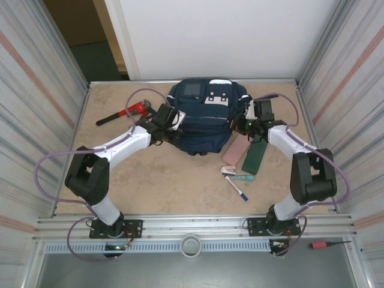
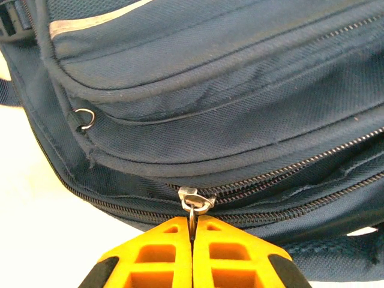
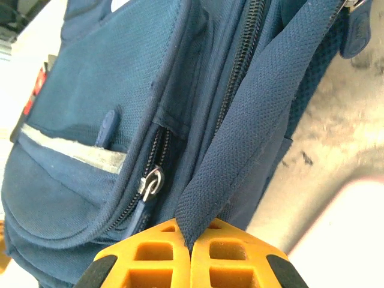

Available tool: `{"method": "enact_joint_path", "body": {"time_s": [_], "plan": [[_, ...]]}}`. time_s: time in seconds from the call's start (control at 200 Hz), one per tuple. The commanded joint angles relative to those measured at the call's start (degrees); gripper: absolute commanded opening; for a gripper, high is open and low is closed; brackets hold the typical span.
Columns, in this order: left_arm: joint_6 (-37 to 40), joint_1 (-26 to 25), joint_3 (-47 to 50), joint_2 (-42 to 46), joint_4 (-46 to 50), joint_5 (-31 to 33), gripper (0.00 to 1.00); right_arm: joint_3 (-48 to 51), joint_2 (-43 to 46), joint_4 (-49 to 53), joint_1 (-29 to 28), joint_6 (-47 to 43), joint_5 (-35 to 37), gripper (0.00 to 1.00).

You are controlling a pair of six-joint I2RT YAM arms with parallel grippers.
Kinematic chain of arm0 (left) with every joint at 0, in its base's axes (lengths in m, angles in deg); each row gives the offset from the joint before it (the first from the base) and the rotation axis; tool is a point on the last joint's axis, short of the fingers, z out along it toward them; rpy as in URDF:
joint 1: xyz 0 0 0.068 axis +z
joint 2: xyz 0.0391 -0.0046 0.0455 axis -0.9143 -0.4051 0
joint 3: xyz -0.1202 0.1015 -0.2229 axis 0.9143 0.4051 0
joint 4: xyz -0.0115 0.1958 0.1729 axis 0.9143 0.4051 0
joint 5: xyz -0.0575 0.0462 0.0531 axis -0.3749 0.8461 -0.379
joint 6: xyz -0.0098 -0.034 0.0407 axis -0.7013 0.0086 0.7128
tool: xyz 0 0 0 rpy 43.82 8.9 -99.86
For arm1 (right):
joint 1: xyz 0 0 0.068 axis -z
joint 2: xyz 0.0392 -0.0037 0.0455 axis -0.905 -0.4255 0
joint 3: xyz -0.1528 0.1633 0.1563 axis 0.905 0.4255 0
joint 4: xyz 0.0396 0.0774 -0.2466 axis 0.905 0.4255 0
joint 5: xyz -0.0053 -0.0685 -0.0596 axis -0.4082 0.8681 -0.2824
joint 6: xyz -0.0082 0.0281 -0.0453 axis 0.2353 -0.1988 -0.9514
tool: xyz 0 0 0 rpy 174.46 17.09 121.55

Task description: Pack the student bag

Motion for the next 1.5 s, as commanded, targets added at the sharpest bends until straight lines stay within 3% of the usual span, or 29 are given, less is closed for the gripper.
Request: {"method": "enact_joint_path", "body": {"time_s": [0.0,0.165,0.25,0.431,0.631,0.721,1.102,1.187,1.338,1.493], "plan": [[-1.0,-1.0,-1.7,-0.1,0.8,-1.9,0.0,-4.3,-4.3,0.8,1.3,-2.2,-3.6,0.06],[-3.3,-2.9,-3.0,-3.6,-1.5,-4.5,0.0,-5.9,-6.6,3.1,2.6,-2.9,-3.7,0.22],[-3.5,-3.8,-3.6,-4.3,-1.5,-4.3,0.0,-3.3,-3.5,3.4,2.7,-2.8,-2.1,0.37],[-3.8,-4.2,-3.3,-4.1,-1.7,-4.6,0.0,5.6,5.2,2.2,-0.8,-0.7,1.9,0.56],[-3.6,-4.3,-3.2,-3.5,-1.9,-4.9,0.0,10.9,7.5,0.4,-8.3,1.7,9.9,0.65],[-3.6,-4.5,-3.2,-3.7,-1.9,-5.0,0.0,10.2,5.4,-1.3,-10.6,2.6,11.1,0.77],[-3.0,-4.6,-3.0,-4.1,-1.6,-4.6,0.0,6.6,-1.3,-8.2,-10.8,6.1,12.3,0.87],[-2.9,-4.6,-3.0,-4.1,-1.4,-4.4,0.0,6.1,-2.3,-9.0,-10.5,6.2,11.9,0.81],[-2.2,-4.7,-2.9,-3.5,-0.4,-1.0,0.0,6.0,-2.5,-9.2,-8.8,5.9,10.2,0.36],[-0.5,-3.8,-3.5,-2.0,2.0,4.2,0.0,5.9,1.3,-8.4,-6.8,4.5,5.7,0.07]]}}
